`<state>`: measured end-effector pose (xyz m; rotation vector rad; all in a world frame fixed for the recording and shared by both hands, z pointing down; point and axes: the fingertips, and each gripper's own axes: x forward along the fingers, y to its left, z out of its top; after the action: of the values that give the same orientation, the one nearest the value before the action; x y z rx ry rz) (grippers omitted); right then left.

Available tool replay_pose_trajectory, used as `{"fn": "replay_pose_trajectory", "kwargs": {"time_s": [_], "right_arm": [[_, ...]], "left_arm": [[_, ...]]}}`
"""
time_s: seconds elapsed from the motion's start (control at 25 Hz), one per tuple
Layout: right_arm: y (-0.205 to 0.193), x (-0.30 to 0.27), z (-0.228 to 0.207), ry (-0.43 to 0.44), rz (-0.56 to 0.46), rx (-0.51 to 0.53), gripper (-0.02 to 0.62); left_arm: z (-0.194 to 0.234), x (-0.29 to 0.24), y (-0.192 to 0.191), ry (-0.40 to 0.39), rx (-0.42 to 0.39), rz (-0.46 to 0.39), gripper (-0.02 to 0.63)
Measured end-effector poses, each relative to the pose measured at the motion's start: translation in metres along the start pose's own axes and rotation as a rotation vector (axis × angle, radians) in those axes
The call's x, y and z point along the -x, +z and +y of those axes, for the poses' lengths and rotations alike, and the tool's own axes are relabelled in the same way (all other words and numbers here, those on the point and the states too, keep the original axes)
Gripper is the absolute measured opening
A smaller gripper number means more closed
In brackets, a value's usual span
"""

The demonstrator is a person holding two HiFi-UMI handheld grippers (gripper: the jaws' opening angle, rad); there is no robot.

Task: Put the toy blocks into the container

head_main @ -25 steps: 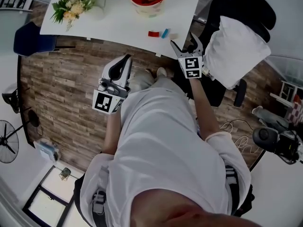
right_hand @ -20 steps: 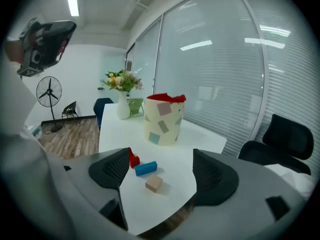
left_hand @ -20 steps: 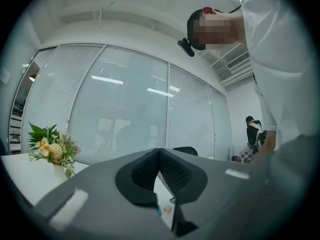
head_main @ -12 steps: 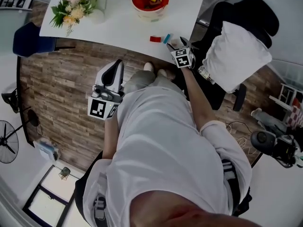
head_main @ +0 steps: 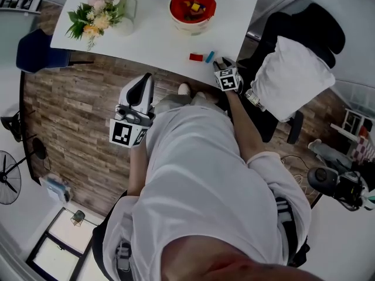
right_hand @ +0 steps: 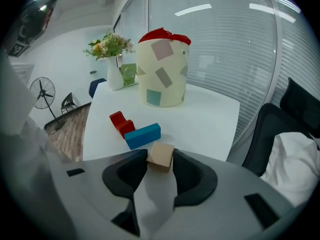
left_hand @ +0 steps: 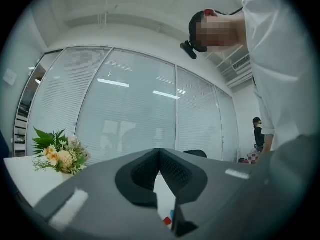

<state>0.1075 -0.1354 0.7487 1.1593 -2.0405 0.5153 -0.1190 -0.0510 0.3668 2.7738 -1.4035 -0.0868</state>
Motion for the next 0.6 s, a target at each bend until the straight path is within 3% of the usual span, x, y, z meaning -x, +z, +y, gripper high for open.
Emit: {"fn": "replay_pose_trajectory", "kwargs": {"time_s": [0.12, 0.32, 0.48, 0.6], "right_arm": [[0.020, 0.021, 0.000, 0.011, -0.093, -0.041, 0.161], [0.101, 0.080, 0.001, 0.067, -0.325, -0.119, 0.160], [0.194, 0.120, -0.002, 0.066, -0.510, -0.049, 0.160], [0.257, 0.130, -0.003, 0.074, -0.586, 0.021, 0.160]], "left_arm": [[0.005, -0.003, 0.001, 0.000, 0.001, -0.007, -0.002], [0.015, -0.005, -0.004, 0.003, 0.014, -0.006, -0.002], [0.016, -0.006, -0.009, -0.011, 0.035, -0.007, -0.002], [0.018, -0.006, -0.008, -0.020, 0.044, -0.018, -0.002]]}}
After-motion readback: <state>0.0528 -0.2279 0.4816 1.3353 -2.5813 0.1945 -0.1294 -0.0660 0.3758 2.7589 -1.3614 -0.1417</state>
